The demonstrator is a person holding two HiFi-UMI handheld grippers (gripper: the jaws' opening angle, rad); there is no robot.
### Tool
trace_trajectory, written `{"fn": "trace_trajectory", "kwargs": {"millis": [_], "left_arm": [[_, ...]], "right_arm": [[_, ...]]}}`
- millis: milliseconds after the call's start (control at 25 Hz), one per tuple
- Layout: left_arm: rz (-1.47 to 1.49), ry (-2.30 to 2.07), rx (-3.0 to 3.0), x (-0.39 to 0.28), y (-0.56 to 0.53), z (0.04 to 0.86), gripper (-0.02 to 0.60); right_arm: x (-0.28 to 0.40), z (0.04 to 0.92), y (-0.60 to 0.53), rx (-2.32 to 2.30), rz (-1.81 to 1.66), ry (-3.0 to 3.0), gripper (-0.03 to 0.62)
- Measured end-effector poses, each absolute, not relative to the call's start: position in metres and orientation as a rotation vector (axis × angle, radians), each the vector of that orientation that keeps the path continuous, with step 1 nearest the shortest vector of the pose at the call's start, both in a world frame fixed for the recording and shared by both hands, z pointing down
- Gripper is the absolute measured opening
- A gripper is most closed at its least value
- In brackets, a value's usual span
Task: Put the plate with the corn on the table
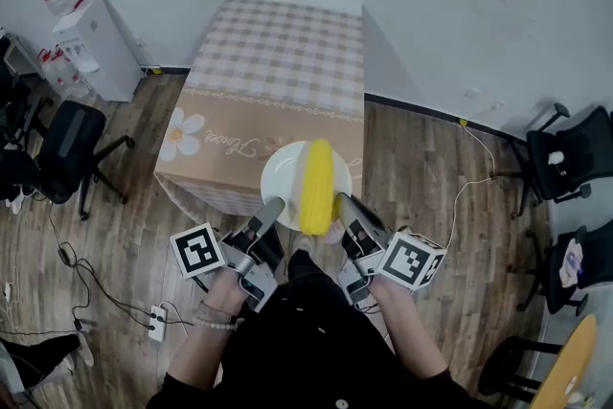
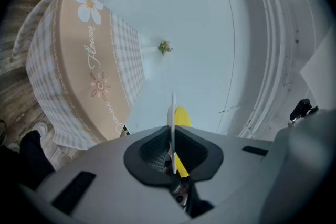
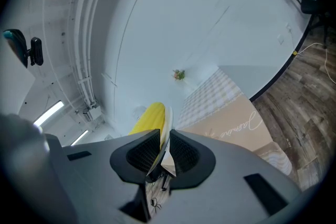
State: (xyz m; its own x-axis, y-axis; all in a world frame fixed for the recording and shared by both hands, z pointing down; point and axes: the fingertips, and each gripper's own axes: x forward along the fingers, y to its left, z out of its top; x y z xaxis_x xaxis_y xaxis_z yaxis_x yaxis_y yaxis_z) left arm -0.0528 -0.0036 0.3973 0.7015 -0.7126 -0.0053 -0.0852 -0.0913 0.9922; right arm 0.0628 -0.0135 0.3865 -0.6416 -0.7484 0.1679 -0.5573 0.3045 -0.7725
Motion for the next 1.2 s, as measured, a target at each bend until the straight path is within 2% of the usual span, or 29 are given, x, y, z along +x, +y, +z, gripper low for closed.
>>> {"fn": "trace_trajectory", "kwargs": {"millis": [720,960,1200], "left_arm": [[-0.582,-0.709,1.564,-0.043,-0.127,0.399,0.028],[-0.590,-0.722,1.568,-0.036,-0.107,0.424,0.028],[-0.591,-0.740,1.564,-0.043,-0.135,0.432,0.028]], "right_arm": [[0.074,0.393,-0.140,-1.179,-1.339,2.362,0.084],[0.080,0.419,-0.121,-1.162,-1.345,2.389,0.083],[0.073,0.427,-0.149,-1.145,-1.362,2.407,0.083]]}}
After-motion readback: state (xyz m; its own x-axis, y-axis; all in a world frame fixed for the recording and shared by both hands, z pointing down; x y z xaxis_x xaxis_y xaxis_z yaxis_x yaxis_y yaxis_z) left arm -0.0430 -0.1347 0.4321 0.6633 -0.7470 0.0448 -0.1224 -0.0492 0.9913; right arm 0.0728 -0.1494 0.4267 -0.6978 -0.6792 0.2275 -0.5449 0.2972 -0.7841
